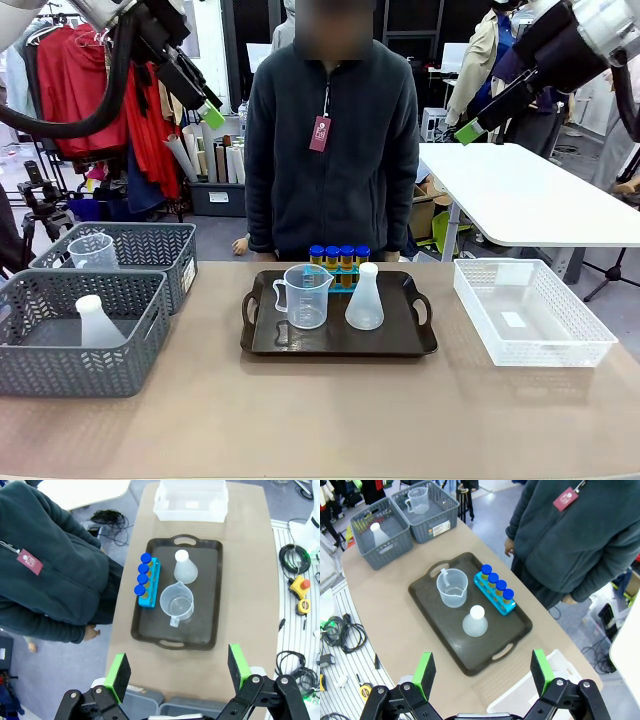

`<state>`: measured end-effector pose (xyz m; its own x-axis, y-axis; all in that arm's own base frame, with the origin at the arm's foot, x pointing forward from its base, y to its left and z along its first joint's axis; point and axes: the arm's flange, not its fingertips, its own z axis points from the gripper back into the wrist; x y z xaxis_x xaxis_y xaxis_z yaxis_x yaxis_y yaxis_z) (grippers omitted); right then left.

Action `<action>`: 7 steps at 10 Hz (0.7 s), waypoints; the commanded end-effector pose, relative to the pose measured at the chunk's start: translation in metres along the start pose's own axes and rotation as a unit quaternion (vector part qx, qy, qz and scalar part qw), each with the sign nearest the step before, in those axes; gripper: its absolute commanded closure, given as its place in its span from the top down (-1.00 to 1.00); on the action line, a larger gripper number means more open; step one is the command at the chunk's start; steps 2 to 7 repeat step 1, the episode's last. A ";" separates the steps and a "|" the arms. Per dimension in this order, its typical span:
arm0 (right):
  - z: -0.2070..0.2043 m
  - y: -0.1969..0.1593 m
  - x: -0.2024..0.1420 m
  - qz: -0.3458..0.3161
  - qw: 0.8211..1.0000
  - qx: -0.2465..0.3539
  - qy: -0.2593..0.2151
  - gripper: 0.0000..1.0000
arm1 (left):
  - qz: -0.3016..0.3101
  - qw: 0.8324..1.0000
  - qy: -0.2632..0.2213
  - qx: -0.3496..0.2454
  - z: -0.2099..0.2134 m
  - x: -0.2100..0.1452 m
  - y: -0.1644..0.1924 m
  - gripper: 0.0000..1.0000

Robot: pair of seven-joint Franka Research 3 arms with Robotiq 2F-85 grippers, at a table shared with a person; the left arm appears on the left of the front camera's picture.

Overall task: Prepare the laboratory tools.
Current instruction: Pick up one Large Measuring Cup and place it on the Handle tray.

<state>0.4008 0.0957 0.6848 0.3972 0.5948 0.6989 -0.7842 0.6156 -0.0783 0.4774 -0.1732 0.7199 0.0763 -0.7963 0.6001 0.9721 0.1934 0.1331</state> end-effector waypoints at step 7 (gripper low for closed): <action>0.001 0.000 0.000 0.000 1.000 0.000 -0.001 1.00 | 0.001 1.000 0.000 0.001 0.003 -0.001 0.001 1.00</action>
